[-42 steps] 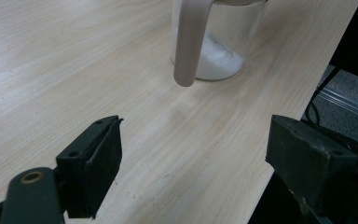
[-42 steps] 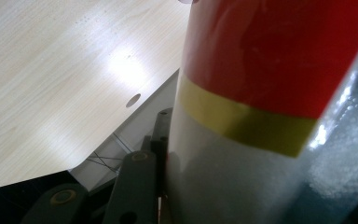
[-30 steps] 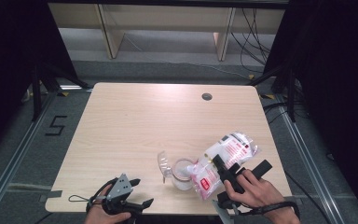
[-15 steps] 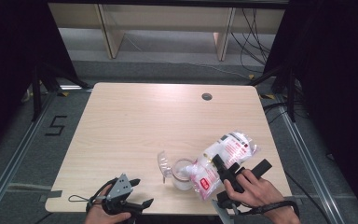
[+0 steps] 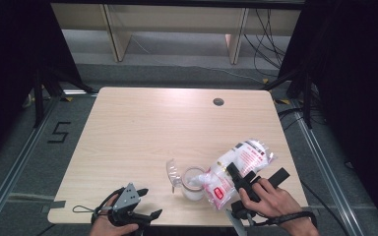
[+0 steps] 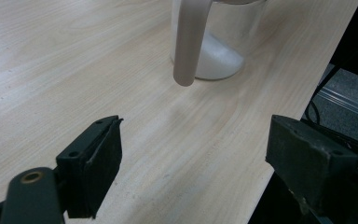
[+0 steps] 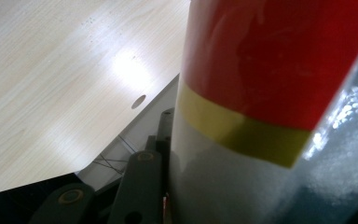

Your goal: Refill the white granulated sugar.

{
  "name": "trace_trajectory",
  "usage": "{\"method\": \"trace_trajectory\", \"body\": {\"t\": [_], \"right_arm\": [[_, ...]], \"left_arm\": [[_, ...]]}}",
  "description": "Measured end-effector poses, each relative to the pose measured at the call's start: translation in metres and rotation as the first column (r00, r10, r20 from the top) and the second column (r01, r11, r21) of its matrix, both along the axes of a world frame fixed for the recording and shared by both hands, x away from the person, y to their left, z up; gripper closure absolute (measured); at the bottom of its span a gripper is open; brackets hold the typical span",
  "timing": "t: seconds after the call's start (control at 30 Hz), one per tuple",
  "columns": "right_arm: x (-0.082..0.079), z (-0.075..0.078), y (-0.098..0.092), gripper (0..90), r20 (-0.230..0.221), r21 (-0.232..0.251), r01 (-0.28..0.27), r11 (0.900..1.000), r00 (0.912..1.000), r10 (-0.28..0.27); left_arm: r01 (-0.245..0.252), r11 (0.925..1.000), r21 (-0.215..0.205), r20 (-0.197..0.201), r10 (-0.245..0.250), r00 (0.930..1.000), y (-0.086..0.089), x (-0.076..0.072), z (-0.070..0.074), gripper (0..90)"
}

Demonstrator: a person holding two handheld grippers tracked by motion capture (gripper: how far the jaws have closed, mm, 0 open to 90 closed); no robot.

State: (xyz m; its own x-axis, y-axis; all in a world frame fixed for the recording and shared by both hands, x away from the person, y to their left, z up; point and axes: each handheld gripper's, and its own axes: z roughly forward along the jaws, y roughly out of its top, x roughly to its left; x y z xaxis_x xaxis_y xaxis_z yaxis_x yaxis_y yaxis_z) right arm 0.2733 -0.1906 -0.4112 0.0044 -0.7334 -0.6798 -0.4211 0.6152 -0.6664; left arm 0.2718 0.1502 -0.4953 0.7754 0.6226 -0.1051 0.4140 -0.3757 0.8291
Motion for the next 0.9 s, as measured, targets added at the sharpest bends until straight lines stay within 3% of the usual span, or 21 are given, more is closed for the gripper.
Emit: {"method": "trace_trajectory", "body": {"t": [0.03, 0.17, 0.27, 0.47, 0.57, 0.6, 0.8, 0.9], "right_arm": [[-0.0005, -0.0002, -0.0013, 72.1, -0.008, 0.014, 0.015, 1.0, 0.9999, -0.015], [-0.0008, 0.0013, -0.0014, 72.2, -0.011, 0.016, 0.017, 1.0, 0.9998, -0.016], [-0.0013, 0.0016, -0.0015, 72.3, -0.005, 0.016, 0.016, 1.0, 0.9999, -0.016], [-0.0021, 0.0012, -0.0027, 72.4, -0.007, 0.037, 0.017, 0.999, 0.9998, -0.016], [-0.0025, 0.0011, -0.0029, 72.4, -0.006, 0.04, 0.01, 0.999, 0.9999, -0.01], [-0.0023, 0.0015, -0.0029, 72.4, -0.02, 0.047, 0.011, 0.999, 0.9998, -0.01], [-0.0018, 0.0006, -0.0048, 72.5, -0.029, 0.049, 0.022, 0.999, 0.9994, -0.02], [-0.0023, 0.0019, -0.0055, 72.5, -0.013, 0.049, 0.014, 0.999, 0.9998, -0.014]], "left_arm": [[0.007, 0.9997, 0.024, 0.006, -0.007, 1.0, 0.0013, 0.0009, 0.0005, 18.0], [-0.001, 1.0, -0.01, 0.0, 0.001, 1.0, 0.0, -0.0001, -0.0002, 18.0], [0.008, 0.9997, 0.021, 0.009, -0.008, 0.9999, 0.0013, 0.0009, 0.0007, 18.0], [0.002, 1.0, 0.001, 0.004, -0.002, 1.0, 0.0002, 0.0003, -0.0001, 18.5], [0.008, 0.9997, 0.022, 0.009, -0.008, 0.9999, 0.0014, 0.0011, 0.0004, 18.4], [0.001, 1.0, -0.007, 0.005, -0.001, 1.0, -0.0001, 0.0005, -0.0005, 18.5], [-0.002, 0.9999, -0.011, 0.001, 0.002, 1.0, -0.0002, 0.0001, -0.0001, 18.5], [0.001, 1.0, -0.007, 0.003, -0.001, 1.0, -0.0001, 0.0002, -0.0002, 18.4]]}}
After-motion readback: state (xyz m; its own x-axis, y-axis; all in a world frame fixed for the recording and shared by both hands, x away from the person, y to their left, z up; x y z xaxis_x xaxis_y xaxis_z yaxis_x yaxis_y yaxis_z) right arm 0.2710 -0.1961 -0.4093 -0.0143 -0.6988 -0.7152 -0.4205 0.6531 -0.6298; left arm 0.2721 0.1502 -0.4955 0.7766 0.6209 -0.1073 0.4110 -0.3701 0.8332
